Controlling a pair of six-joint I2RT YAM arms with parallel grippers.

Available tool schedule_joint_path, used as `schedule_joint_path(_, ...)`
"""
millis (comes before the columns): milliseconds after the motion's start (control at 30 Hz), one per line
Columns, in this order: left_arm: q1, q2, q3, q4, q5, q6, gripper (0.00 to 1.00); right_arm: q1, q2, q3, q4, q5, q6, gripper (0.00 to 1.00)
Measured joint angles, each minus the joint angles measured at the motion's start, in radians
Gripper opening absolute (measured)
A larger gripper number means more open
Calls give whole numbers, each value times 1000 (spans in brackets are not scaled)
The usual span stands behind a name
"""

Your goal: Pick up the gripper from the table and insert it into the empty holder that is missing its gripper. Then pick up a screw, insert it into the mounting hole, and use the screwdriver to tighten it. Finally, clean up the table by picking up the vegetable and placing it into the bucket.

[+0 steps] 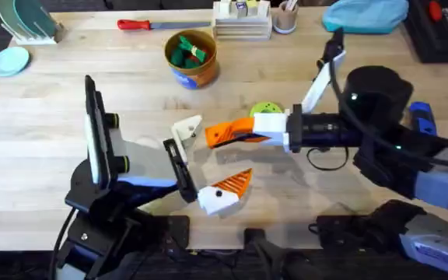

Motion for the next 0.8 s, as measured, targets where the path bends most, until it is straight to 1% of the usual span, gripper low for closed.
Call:
schedule_joint_path(133, 3, 0, 0, 0, -8, 0, 992, 34, 77, 0, 157, -5, 63, 7)
schedule_joint_path(200, 8, 0, 0, 0, -16, 0, 992, 38, 100, 0, 208, -11, 96, 7)
schedule_joint_path(367, 9, 0, 0, 0, -23, -3, 992, 38, 119, 0, 228, -22, 150, 7)
schedule_joint_path(800, 8, 0, 0, 0, -23, -3, 993, 39, 119, 0, 243, -26, 204, 7)
